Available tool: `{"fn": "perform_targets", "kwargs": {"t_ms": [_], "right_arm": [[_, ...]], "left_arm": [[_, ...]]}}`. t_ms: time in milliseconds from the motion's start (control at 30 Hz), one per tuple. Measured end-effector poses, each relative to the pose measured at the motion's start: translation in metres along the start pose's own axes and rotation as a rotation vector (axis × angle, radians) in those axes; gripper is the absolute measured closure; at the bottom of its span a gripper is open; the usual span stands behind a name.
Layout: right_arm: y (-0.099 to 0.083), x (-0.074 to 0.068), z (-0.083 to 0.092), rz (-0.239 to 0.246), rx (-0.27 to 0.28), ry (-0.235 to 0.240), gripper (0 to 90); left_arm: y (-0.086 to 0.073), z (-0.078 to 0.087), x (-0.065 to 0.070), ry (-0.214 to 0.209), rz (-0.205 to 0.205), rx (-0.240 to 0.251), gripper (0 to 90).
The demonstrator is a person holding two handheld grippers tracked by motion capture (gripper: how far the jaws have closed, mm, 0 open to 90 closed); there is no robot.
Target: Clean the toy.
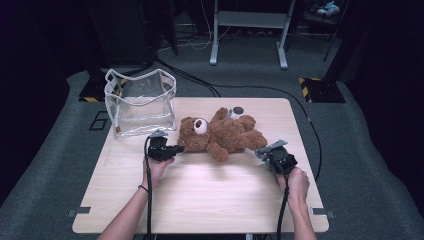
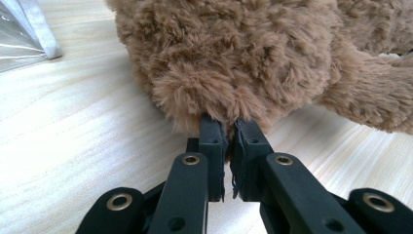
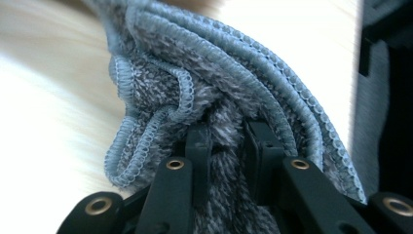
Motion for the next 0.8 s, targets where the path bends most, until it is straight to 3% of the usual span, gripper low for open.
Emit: {"fn": "perform_targets", "kwargs": {"t_ms": [67,133,433,533,567,633,700,767,800], "right_arm": [[-0.001,0.004,0.002,-0.014,-0.006,0.001,74.7],[0.005,0.02,0.008,-0.05,0.024,-0.02,74.6],[0.041,0.028,0.026,-0.067,0.118,-0.032,74.4],[0.057,0.02,0.032,-0.067,0.163,0.028,74.2],[0.064,0.013,0.033,-0.071,0.178,0.055,74.2],[0.076,-0.01,0.029,-0.022,0.178,0.101,74.1],[0.078,-0.017,0.025,0.001,0.168,0.107,74.1],[0.079,-0.032,0.012,0.059,0.13,0.104,74.1],[0.079,-0.032,0.012,0.059,0.13,0.104,74.1]], "left_arm": [[0.0,0.0,0.0,0.002,0.0,0.0,83.9],[0.0,-0.001,0.0,0.003,-0.002,-0.002,84.0],[-0.002,-0.001,-0.005,0.02,-0.004,-0.018,83.9],[-0.005,-0.001,-0.008,0.019,0.001,-0.022,83.9],[-0.005,-0.001,-0.008,0.016,0.001,-0.027,84.0],[-0.005,-0.001,-0.007,0.018,0.002,-0.022,83.9],[-0.005,-0.001,-0.007,0.019,0.001,-0.021,84.0],[-0.005,0.0,-0.007,0.013,0.002,-0.029,83.9],[-0.005,0.0,-0.007,0.013,0.002,-0.029,83.9]]}}
Point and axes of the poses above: each handheld gripper's, and its own axes: z roughly backward along the jaws, y roughly out of its top, x roughly to its right, the point moved 10 cm from there along -z, roughly forward along the jaws, and after that the axes turned 3 degrees about -z, right-handed, at the moved point
